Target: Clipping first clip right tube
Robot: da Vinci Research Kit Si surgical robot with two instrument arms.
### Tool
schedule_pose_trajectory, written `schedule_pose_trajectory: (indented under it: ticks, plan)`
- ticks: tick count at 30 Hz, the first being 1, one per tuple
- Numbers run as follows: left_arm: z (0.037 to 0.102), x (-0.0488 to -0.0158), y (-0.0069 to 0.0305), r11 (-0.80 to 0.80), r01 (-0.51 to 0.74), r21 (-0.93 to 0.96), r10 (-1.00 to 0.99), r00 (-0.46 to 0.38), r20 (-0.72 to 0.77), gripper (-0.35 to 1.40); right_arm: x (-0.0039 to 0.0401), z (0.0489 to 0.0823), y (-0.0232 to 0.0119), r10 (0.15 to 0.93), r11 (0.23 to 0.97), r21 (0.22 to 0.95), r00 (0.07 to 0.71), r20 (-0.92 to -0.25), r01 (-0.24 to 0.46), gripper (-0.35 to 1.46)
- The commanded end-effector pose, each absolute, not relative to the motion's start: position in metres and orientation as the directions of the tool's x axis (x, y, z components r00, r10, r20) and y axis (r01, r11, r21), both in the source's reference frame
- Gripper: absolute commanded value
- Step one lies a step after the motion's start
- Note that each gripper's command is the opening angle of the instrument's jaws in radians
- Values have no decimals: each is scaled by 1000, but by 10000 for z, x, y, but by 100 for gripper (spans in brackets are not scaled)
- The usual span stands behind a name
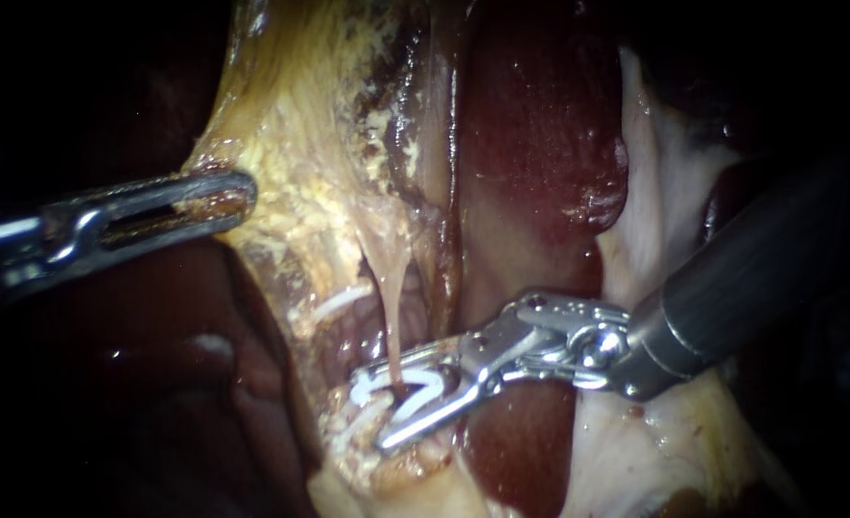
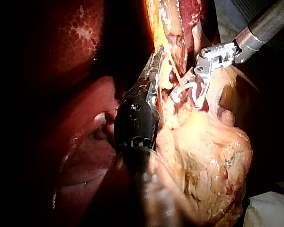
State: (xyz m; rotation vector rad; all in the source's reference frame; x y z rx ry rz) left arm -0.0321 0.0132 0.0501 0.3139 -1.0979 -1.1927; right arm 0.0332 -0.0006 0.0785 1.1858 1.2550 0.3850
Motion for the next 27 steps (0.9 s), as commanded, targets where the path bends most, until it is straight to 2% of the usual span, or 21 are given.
schedule_pose_trajectory:
  ticks: [1, 9, 27]
  plan:
    - [501, -322, 132, 397, 584, 708, -856, -41, 515, -35, 331, 784, -6, 782, 404, 841, 342, -521, 358, 56]
    - [501, -322, 132, 397, 584, 708, -856, -41, 515, -35, 316, 783, -10, 766, 405, 840, 367, -527, 362, 51]
    - [501, -322, 132, 398, 584, 708, -856, -41, 515, -35, 314, 796, -13, 766, 414, 839, 363, -531, 352, 49]
